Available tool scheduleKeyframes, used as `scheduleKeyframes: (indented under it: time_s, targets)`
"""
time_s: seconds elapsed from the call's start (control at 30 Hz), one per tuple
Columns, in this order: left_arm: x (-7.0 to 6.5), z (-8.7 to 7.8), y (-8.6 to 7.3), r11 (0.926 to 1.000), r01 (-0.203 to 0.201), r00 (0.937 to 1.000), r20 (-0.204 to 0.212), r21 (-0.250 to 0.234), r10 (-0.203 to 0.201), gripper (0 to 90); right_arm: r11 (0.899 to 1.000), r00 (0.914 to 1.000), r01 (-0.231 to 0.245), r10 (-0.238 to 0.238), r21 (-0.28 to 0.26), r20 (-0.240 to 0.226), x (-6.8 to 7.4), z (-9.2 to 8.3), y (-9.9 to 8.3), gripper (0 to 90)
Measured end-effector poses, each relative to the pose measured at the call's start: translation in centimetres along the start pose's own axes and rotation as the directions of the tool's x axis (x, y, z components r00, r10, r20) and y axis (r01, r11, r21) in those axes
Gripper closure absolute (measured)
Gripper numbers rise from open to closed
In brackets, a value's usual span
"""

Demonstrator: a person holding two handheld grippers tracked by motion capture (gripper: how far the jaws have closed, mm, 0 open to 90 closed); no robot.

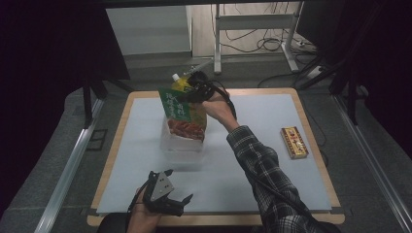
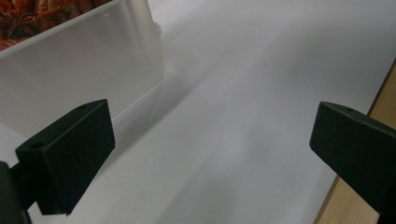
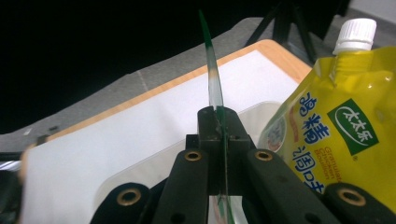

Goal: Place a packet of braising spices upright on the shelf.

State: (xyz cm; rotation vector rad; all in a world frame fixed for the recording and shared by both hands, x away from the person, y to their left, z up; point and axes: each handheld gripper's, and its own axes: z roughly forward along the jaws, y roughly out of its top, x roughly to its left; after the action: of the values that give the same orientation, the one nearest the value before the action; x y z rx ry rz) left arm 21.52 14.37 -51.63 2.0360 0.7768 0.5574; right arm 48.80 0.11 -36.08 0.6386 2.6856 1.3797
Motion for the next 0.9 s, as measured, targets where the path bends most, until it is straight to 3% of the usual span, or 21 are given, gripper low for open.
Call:
scheduleKeyframes:
  time_s: [0.2, 0.53, 0.67, 0.9]
  targets:
    - [0.0, 0.0, 0.0, 1.0, -0.001, 1.0, -0.001, 0.0, 0.001, 0.0, 1.0, 0.9998, 0.004, -0.003, -0.022, 0.021, -0.2, 0.0, 0.2, 85.3]
    - [-0.1, 0.1, 0.0, 1.0, -0.001, 1.0, -0.002, 0.005, 0.001, 0.0, 0.998, 0.998, 0.016, -0.012, -0.065, 0.063, -0.9, -1.4, -0.2, 55.2]
    - [-0.1, 0.1, 0.0, 1.0, -0.002, 1.0, -0.001, 0.006, 0.002, 0.0, 0.998, 0.9961, 0.023, -0.018, -0.057, 0.087, -1.3, -2.0, -0.5, 45.4]
    - [-0.1, 0.1, 0.0, 1.0, -0.005, 1.0, -0.004, 0.007, 0.005, 0.0, 0.998, 0.9948, 0.008, -0.002, -0.06, 0.102, -2.1, -3.5, -1.6, 35.4]
